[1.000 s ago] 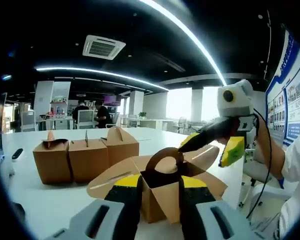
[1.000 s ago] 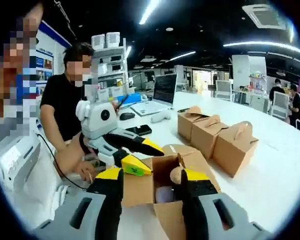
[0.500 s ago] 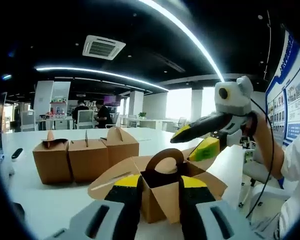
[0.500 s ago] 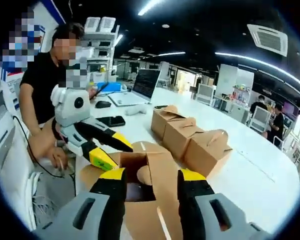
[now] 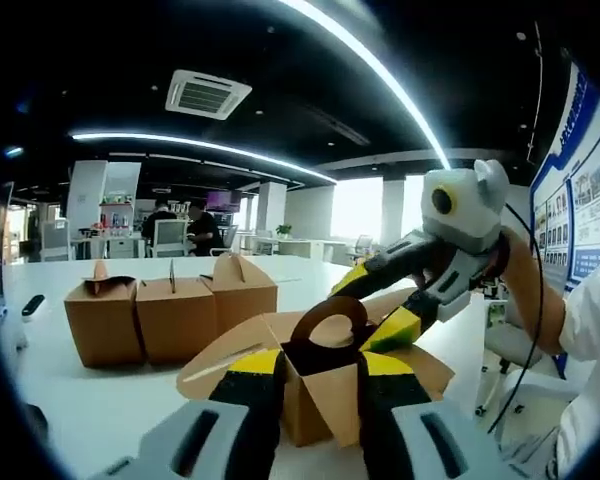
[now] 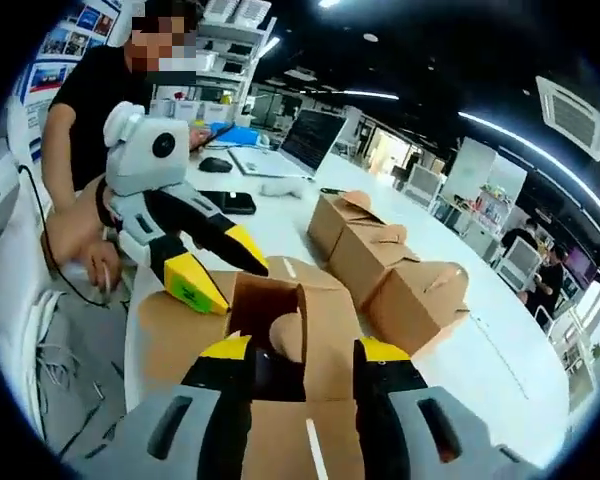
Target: Pick up one paper box from the group, open the paper box, and remove the item inside
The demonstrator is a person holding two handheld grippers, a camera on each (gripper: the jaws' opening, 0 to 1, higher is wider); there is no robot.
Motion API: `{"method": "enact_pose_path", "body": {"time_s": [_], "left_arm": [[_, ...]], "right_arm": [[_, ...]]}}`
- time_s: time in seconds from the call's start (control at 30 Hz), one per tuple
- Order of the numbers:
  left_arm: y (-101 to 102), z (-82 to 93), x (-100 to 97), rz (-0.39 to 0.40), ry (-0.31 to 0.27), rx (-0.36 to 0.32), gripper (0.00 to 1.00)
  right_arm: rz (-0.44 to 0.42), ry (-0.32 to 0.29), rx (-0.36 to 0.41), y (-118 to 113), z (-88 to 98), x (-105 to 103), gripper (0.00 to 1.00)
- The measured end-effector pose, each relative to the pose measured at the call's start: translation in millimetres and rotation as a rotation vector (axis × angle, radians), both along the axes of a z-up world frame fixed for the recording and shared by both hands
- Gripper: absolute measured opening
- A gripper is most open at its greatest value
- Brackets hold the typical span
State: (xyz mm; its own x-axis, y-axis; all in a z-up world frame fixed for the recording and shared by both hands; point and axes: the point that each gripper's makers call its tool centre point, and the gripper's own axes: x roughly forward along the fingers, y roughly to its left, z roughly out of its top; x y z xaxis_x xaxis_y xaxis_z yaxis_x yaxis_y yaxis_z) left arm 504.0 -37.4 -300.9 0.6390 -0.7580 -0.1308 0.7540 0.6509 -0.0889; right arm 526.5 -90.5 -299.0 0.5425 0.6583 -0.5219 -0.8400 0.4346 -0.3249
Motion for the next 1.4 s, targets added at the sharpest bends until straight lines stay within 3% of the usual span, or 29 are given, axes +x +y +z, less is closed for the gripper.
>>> {"method": "enact_pose_path", "body": {"time_s": [0.47,0.83,1.4], "left_arm": [[0,0.1,0.0,-0.002,-0.004,-0.002,0.31],[0,0.1,0.8,-0.002,-0.001,-0.005,0.31],[-1,0.2,-1.7,-0.007,-0.005,0.0,0.31]], "right_arm": [[-0.002,-0.016,-0.017,2,-2.2,0,0.28],[-0.02,-0.039,0.054,2,19.6,-1,0.21],[-0.112,-0.021,0.181,-14,48.5,13,0.07]]}}
